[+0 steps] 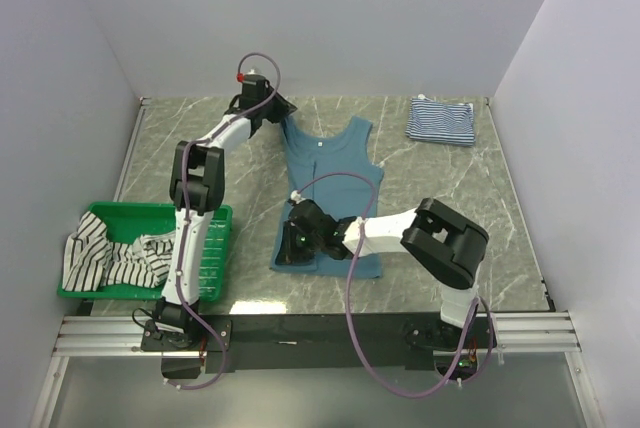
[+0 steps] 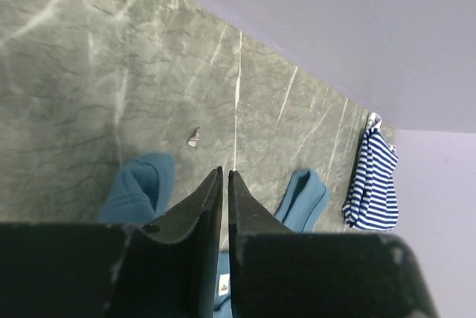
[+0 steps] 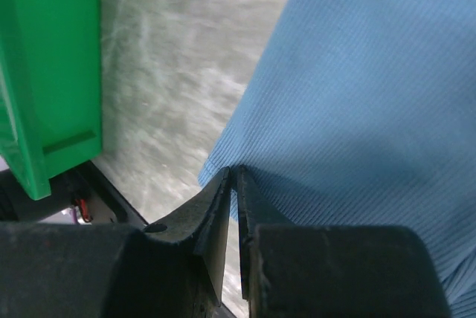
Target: Fold and stack the tank tops
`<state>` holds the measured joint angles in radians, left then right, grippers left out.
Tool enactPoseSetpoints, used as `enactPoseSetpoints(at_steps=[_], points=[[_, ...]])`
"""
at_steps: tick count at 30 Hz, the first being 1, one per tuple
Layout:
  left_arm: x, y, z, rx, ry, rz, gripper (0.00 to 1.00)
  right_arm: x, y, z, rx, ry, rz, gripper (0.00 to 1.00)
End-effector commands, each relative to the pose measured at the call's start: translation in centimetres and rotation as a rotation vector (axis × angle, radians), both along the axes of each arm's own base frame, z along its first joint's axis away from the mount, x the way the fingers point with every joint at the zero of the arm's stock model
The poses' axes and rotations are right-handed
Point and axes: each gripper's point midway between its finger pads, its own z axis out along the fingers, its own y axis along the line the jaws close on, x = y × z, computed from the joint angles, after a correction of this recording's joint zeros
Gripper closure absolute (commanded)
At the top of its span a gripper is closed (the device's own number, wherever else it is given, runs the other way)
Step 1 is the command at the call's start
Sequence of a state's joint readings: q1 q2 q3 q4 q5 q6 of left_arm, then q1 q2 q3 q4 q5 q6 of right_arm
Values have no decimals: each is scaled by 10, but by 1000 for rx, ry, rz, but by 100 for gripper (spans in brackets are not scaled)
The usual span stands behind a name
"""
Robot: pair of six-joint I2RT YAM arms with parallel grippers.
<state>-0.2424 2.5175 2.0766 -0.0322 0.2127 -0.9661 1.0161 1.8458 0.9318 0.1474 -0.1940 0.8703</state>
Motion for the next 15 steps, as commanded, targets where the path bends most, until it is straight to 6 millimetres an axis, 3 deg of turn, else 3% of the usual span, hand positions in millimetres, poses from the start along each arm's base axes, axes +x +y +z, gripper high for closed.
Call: enactPoseSetpoints(at_steps=[1,5,9,12,13,14,15], points=[[9,17,79,-34,-120,21,86,-13,25,10,28,-1,71,85],[5,39,119,-34,-160,40,80,-4,43,28,65,-29,85,84],[-11,51,174,-3,-213,35,70,18,34,57,105,-88,51,70],[-31,55,199,1,-217,52,68,36,1,91,137,-153,-34,59],[-39,57,186,8,-177,62,68,52,-17,100,133,-178,-92,57],[-51,57,202,1,-190,69,68,54,-39,115,138,-201,-132,56],[-61,51,199,12,-170,63,68,62,-56,121,130,-218,-182,56]])
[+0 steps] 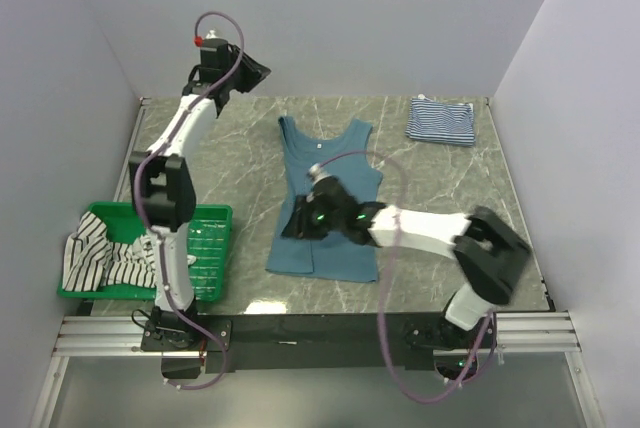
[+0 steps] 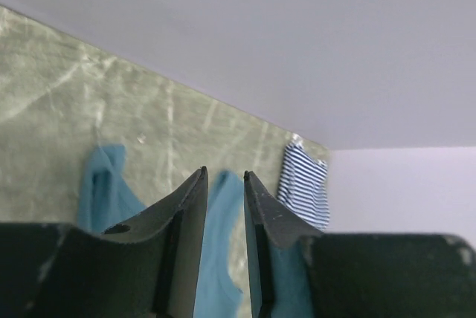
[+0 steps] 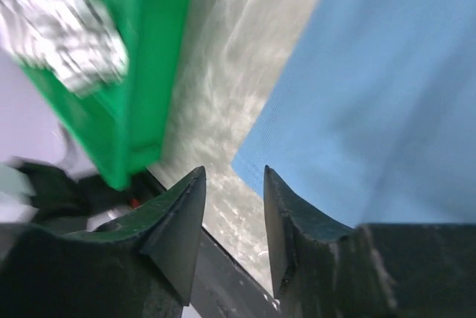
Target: Fold and stack the tank tops
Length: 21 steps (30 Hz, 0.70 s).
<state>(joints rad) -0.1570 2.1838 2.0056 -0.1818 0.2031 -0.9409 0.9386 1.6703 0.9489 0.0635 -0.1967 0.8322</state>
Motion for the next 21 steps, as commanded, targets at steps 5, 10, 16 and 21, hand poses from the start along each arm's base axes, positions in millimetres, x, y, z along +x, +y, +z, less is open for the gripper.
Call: enactPoseSetpoints(at_steps=[5,10,16,21], points=[[-99,-45,10,81,76,-37,71,94,-166,67,-31,-151,-475,52],[-202,-127,-20,161,127,-248,71,134,-244,43,-116,-77,-622,52],[-311,-197,-74,257,201,-480,69,168,-274,10,-147,-21,-621,51],[-362,-229,-108,260,246,-590,67,188,-272,1,-166,-32,-597,47]])
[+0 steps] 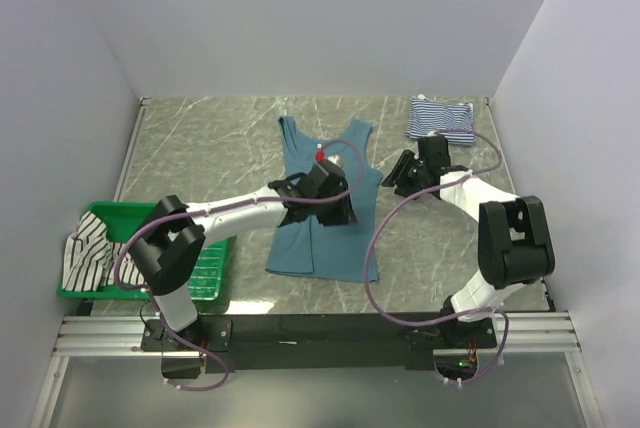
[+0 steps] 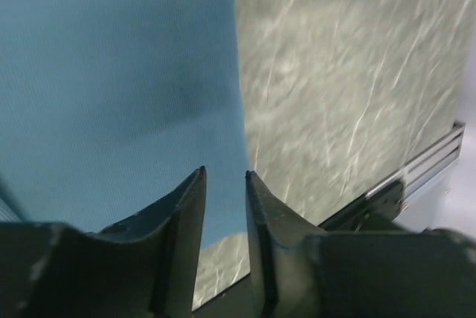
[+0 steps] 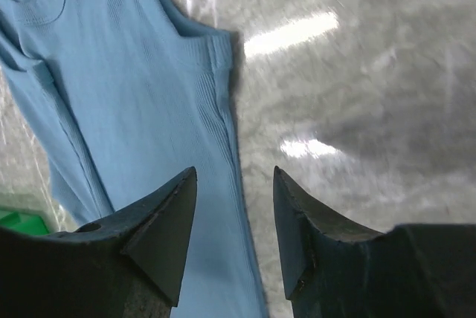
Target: Fold and stack the tank tops
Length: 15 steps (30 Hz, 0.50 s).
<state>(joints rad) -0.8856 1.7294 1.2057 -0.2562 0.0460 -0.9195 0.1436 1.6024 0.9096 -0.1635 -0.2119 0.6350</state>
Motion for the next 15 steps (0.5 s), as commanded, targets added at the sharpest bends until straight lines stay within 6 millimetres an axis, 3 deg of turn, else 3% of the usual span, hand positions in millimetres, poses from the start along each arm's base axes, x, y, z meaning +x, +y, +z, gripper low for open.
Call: enactPoseSetpoints(at_steps=[1,3,8,15], points=[[-10,-18,15,-59,-47,-20,66,33,7,23,-9,-95,57,46],[-30,-31,6,-37,-34,-76,64,39,7,17,-18,-81,56,46],[-59,-54,-6,-20,-26,-150,59,59,8,3,-21,-59,40,46],[-84,-71,-24,17,-16,-209,57,71,13,-18,-16,-22,45,53]])
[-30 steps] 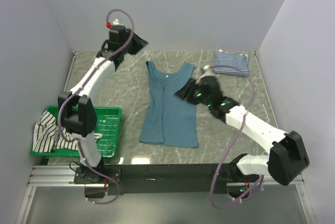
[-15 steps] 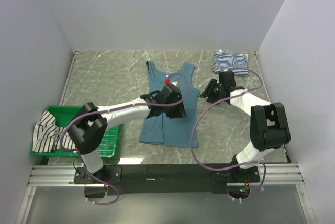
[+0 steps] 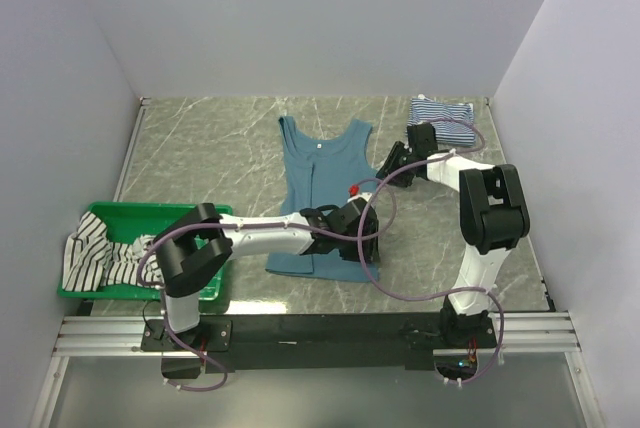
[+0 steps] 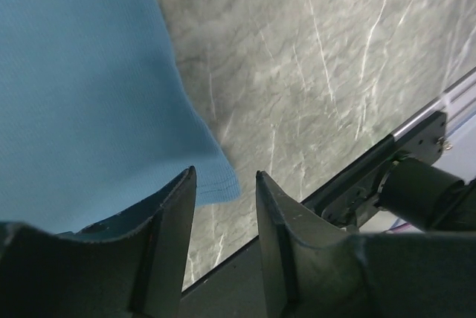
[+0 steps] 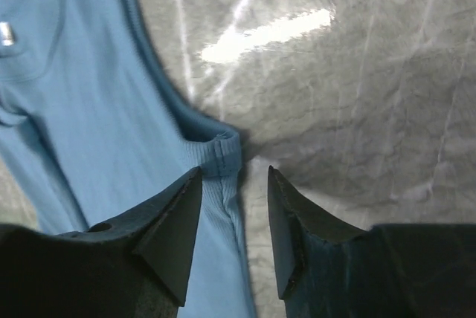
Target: Fold and stack the tank tops
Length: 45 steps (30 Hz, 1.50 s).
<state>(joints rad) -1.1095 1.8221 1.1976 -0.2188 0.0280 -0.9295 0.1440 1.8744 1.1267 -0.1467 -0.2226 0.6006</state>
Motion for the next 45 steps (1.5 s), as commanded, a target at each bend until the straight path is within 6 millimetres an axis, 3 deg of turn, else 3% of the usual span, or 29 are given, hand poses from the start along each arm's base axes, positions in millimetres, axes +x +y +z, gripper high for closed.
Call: enactPoseSetpoints(at_steps=[1,9,14,17,18,22,28,32,34,38,45], points=[[1,-22,12,-40,-40,-14,56,20,4,8,2,-45,9,54],[-15,-26,-12,34,-31,-41,57,17,1,-3,-6,-28,-5,85],[-27,-23,-26,97,-38,-46,60,14,-1,-1,-13,-33,-9,94],[-30,-20,-36,132,-31,-42,69,11,-2,1,-12,-38,-13,100],[-31,-19,-37,140,-32,-41,79,9,-2,3,-15,-43,-14,100],[-32,-20,-26,121,-45,-42,99,2,-13,5,-23,-48,-38,100],[-54,-33,12,-48,-41,-107,99,-12,-33,17,-58,-70,-80,100],[-58,-26,20,-90,-37,-95,99,-16,-30,34,-40,-116,-64,98],[-58,-24,23,-96,-34,-89,99,-13,-25,40,-24,-136,-51,84],[-62,-23,23,-108,-11,-91,100,-12,-15,34,-42,-108,-18,67],[-66,-20,24,-115,0,-94,99,-11,-7,14,-45,-77,-2,58]])
